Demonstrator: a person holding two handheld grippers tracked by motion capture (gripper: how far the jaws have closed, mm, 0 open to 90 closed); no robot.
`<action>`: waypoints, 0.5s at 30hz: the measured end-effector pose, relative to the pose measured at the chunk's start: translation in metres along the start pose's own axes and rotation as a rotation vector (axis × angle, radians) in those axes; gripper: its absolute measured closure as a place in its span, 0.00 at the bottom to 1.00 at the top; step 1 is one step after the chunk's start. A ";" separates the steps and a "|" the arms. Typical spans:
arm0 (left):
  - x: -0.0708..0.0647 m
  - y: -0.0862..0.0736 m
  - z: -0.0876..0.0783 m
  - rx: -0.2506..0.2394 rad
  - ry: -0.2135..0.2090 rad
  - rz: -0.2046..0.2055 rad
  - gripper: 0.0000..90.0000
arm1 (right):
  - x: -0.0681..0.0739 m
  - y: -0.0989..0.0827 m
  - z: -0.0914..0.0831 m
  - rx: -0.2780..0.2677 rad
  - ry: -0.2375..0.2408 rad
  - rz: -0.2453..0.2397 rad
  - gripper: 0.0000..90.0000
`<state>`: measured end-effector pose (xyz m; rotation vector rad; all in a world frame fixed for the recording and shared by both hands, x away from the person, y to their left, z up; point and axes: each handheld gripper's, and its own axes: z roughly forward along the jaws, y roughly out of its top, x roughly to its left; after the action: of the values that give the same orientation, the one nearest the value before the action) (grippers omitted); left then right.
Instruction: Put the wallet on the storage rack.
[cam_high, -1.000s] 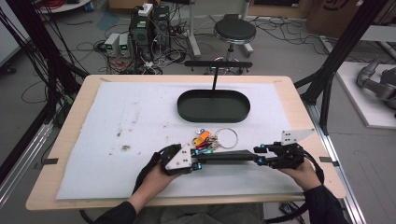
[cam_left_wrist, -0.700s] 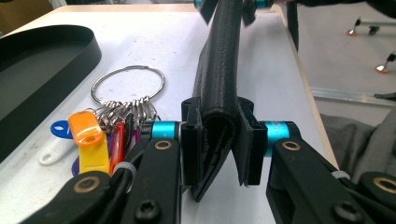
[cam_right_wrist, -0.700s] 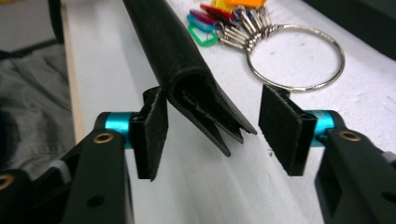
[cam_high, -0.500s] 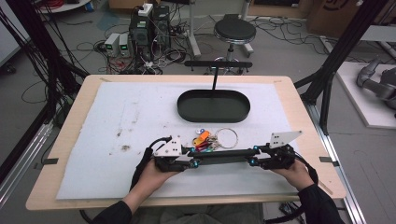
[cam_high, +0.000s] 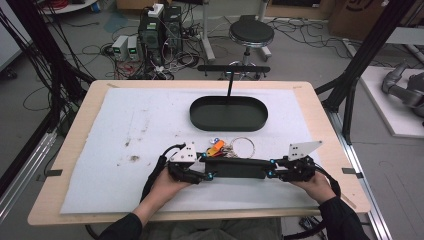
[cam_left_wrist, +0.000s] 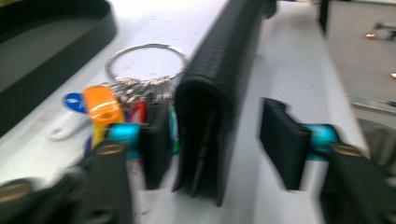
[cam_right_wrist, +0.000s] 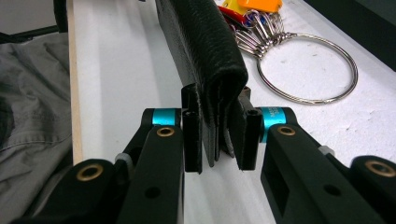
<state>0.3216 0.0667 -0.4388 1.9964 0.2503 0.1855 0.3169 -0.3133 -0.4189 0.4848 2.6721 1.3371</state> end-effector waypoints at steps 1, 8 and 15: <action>0.000 0.000 0.000 -0.003 0.000 0.002 0.60 | 0.000 0.000 0.000 0.000 0.001 0.000 0.86; 0.002 0.000 -0.004 -0.022 -0.023 0.004 0.80 | 0.000 0.000 0.000 -0.002 -0.009 -0.001 0.82; -0.001 0.003 -0.007 -0.065 -0.039 0.011 0.83 | -0.001 0.000 -0.002 -0.006 -0.064 0.033 0.54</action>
<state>0.3192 0.0714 -0.4332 1.9358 0.2059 0.1603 0.3175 -0.3153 -0.4173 0.5639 2.6191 1.3142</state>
